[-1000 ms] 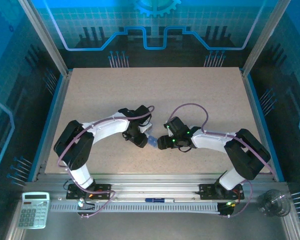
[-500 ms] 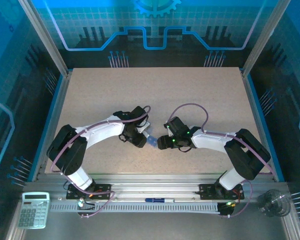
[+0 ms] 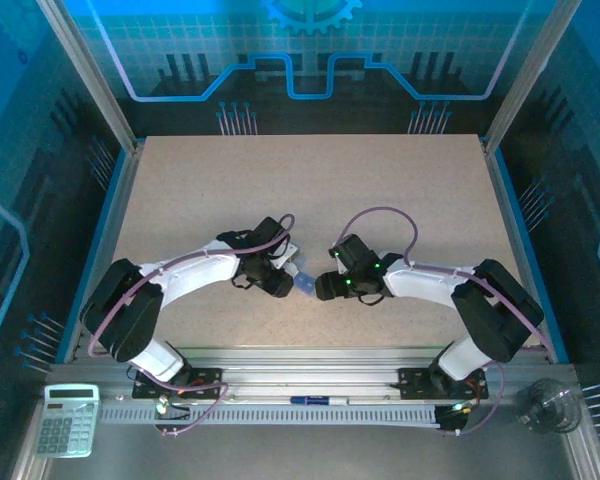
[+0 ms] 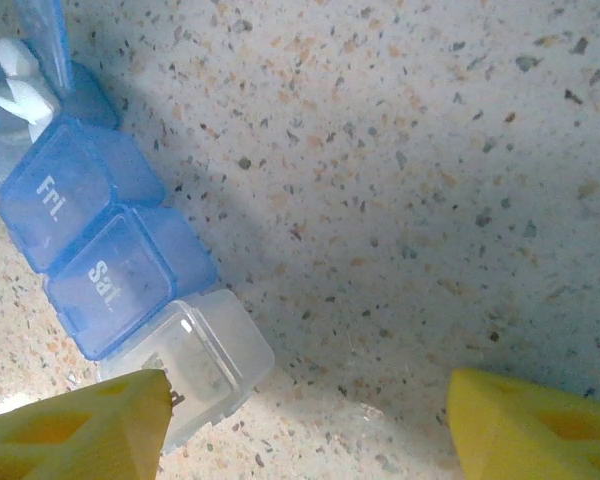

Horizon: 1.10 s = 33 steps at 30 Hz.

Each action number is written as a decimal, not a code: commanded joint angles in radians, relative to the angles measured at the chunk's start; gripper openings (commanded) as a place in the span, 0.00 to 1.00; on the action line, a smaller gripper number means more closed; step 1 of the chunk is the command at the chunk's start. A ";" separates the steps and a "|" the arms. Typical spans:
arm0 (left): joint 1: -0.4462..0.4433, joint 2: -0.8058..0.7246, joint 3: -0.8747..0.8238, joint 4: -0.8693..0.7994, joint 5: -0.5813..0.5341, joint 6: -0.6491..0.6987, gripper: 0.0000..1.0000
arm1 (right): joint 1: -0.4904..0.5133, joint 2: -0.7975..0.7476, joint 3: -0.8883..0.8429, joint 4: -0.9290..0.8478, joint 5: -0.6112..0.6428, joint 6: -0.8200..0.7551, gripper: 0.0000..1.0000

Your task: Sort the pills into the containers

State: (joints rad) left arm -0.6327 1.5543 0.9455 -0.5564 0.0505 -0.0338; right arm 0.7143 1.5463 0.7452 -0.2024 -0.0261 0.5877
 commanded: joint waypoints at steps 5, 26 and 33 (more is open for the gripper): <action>0.009 -0.101 -0.073 0.130 0.018 -0.034 0.00 | 0.016 -0.054 0.023 -0.090 0.032 0.003 0.78; 0.013 -0.324 -0.235 0.551 0.044 -0.075 0.00 | -0.177 -0.237 0.064 -0.239 0.038 -0.030 0.80; 0.013 -0.358 -0.208 0.787 0.098 -0.037 0.00 | -0.343 -0.219 0.109 -0.308 0.020 -0.101 0.80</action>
State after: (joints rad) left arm -0.6273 1.2171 0.7174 0.0692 0.0978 -0.0875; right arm 0.4137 1.3197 0.8150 -0.4461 0.0082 0.5335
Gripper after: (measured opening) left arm 0.454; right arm 0.802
